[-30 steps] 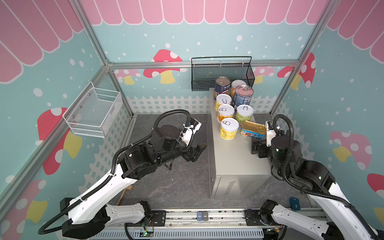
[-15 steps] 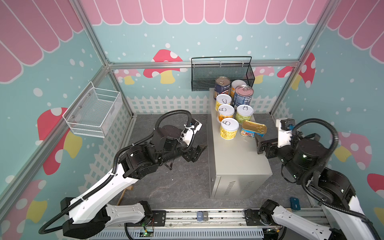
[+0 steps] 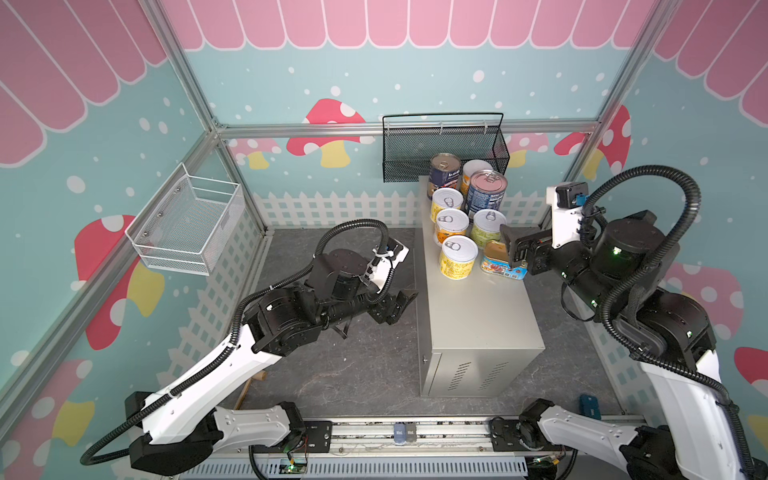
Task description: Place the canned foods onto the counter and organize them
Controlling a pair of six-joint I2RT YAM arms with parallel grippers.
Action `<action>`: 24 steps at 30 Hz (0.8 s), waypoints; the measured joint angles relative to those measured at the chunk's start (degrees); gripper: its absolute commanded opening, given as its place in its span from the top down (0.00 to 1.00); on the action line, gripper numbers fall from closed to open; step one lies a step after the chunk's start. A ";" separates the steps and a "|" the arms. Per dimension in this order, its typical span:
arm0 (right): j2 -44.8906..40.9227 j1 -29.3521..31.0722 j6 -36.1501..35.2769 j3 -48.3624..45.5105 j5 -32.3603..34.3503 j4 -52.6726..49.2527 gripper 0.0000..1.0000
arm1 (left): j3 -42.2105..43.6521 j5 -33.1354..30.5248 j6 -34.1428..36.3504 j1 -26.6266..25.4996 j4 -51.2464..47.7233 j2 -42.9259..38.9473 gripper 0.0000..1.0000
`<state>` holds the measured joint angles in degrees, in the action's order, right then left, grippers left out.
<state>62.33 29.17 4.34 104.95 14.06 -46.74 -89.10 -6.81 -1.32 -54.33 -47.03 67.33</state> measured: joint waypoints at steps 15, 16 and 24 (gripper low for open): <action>-0.50 -40.98 -1.92 -11.74 -49.00 5.66 0.01 | 4.66 -0.57 0.20 0.26 -0.31 -8.46 0.17; -1.14 -41.51 -2.69 -12.61 -51.28 6.19 0.01 | 4.66 -0.70 0.26 0.26 -0.37 -8.59 0.17; -4.35 -44.19 -7.13 -13.90 -65.51 8.59 0.01 | 4.66 -0.74 1.68 0.63 -1.20 -8.35 0.17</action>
<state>57.98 -15.03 -2.79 91.05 -51.44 -38.15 -84.44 -7.55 0.36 -53.69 -48.23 58.98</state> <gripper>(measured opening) 0.993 0.834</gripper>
